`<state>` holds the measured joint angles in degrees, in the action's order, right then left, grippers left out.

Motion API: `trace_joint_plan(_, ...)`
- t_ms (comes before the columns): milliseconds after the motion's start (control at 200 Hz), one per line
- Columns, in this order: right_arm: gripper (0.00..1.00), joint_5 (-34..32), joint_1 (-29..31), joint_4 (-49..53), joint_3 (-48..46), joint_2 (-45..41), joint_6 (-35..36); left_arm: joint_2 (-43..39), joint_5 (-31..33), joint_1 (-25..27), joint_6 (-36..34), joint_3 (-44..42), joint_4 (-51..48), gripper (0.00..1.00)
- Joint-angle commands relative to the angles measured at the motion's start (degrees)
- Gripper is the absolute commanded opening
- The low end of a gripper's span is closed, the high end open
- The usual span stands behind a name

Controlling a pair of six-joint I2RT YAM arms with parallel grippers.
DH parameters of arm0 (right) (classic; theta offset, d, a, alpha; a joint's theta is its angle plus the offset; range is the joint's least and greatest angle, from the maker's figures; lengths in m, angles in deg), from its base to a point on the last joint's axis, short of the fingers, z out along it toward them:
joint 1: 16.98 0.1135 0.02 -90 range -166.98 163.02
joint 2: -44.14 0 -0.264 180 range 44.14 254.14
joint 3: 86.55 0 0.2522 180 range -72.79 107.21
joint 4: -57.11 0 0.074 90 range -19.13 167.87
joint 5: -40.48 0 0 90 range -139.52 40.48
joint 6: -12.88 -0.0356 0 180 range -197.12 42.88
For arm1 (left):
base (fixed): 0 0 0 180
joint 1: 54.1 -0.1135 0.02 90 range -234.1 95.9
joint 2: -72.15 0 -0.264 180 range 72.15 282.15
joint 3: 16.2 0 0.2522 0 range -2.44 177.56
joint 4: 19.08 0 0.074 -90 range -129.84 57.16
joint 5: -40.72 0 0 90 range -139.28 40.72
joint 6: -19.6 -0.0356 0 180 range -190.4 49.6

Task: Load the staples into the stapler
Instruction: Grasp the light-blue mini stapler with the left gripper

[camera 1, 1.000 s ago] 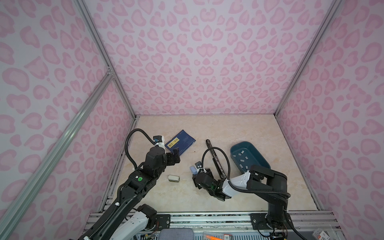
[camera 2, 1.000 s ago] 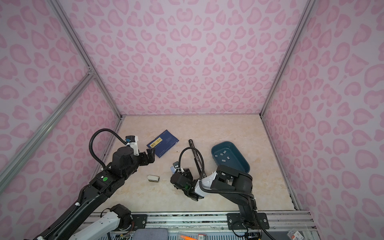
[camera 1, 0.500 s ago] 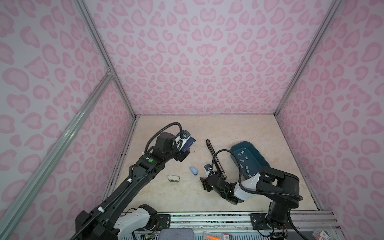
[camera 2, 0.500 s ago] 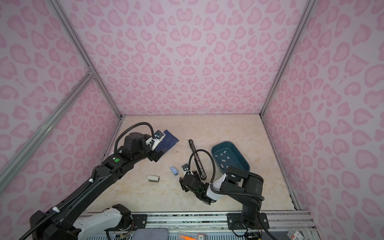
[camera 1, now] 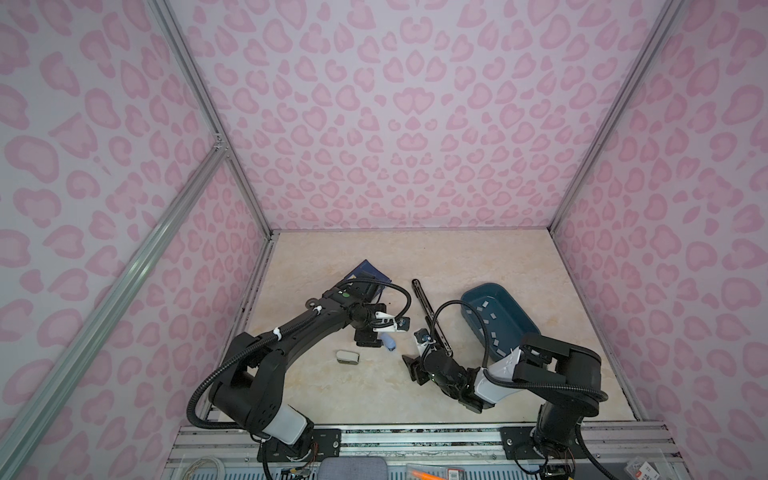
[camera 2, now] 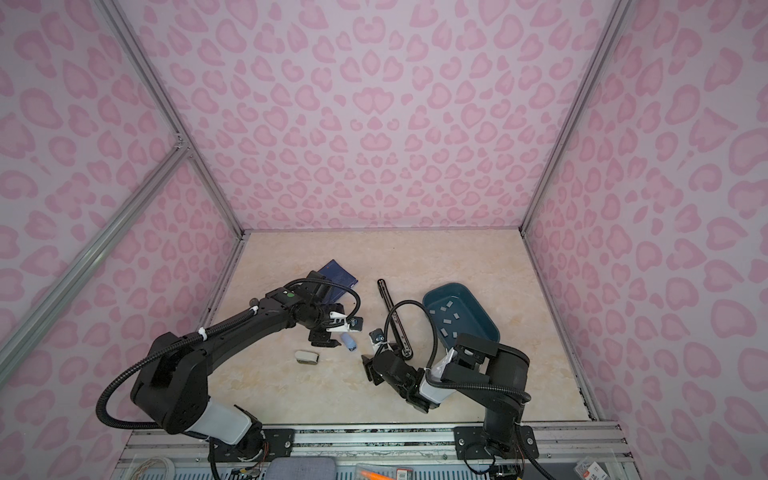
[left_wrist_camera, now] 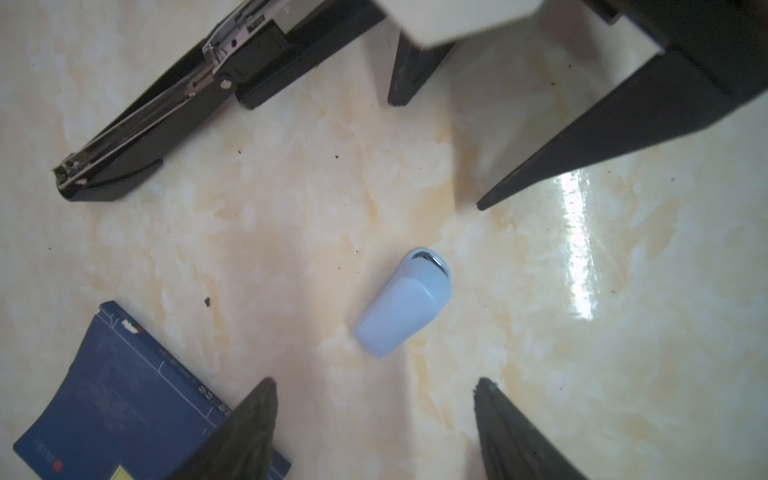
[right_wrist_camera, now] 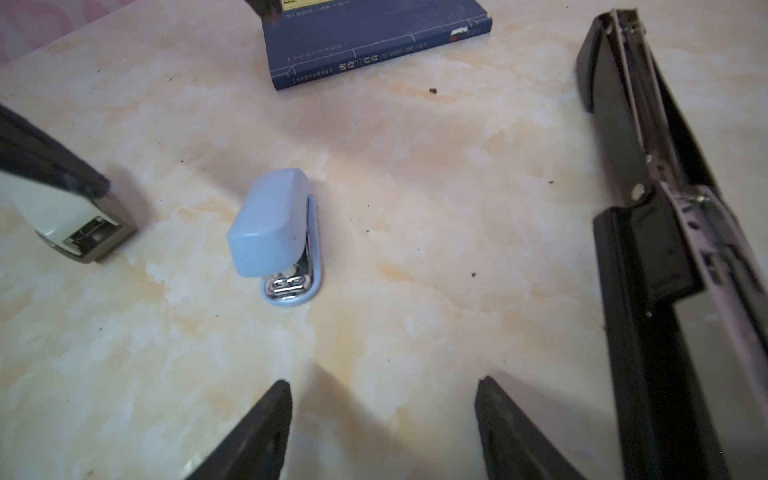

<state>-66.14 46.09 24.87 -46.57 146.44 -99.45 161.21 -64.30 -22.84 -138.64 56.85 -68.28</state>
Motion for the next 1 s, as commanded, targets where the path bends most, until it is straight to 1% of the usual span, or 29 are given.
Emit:
trace_joint_plan(0, 0.71, -0.8, -0.1, -1.7, -0.7, 0.4, 0.2, 1.3, -3.4, 1.2, -4.2, 0.0, 0.6, 0.76)
trace_joint_plan(55, 0.71, -1.8, 0.0, -1.2, -1.1, -0.4, 0.1, 1.6, -4.0, 1.7, -4.1, -0.4, 1.7, 0.76)
trace_joint_plan(230, 0.71, -2.1, -0.2, -3.7, -2.7, -1.0, 0.5, 4.3, -3.8, 2.2, -4.2, 0.0, 2.2, 0.75)
trace_joint_plan(335, 0.71, -1.3, -0.3, -4.1, -3.0, -1.2, 0.1, 5.9, -3.9, 2.5, -4.2, 0.2, 2.6, 0.74)
trace_joint_plan(470, 0.7, -2.5, -0.3, -4.1, -3.4, -1.3, -0.2, 8.7, -3.4, 2.6, -4.0, 0.7, 2.5, 0.71)
trace_joint_plan(550, 0.7, -2.0, -0.4, -4.4, -3.9, -1.8, 0.1, 9.9, -3.2, 2.7, -4.0, 1.3, 2.0, 0.66)
trace_joint_plan(660, 0.7, -2.6, -0.5, -3.9, -3.8, -1.7, 0.0, 10.4, -2.8, 2.7, -3.8, 1.9, 1.7, 0.55)
trace_joint_plan(730, 0.7, -1.7, -0.6, -4.6, -4.2, -2.0, -0.2, 10.8, -2.7, 2.7, -3.8, 2.0, 1.6, 0.48)
trace_joint_plan(775, 0.7, -1.6, -0.7, -5.0, -4.3, -1.9, 0.0, 11.1, -2.6, 2.7, -3.7, 2.3, 1.3, 0.42)
trace_joint_plan(820, 0.7, -1.8, -0.7, -4.9, -4.1, -1.6, 0.0, 11.5, -2.6, 2.8, -3.6, 2.5, 1.1, 0.38)
trace_joint_plan(995, 0.7, -1.6, -0.9, -5.3, -4.6, -1.8, -0.3, 12.0, -2.1, 2.8, -3.6, 2.7, 1.1, 0.37)
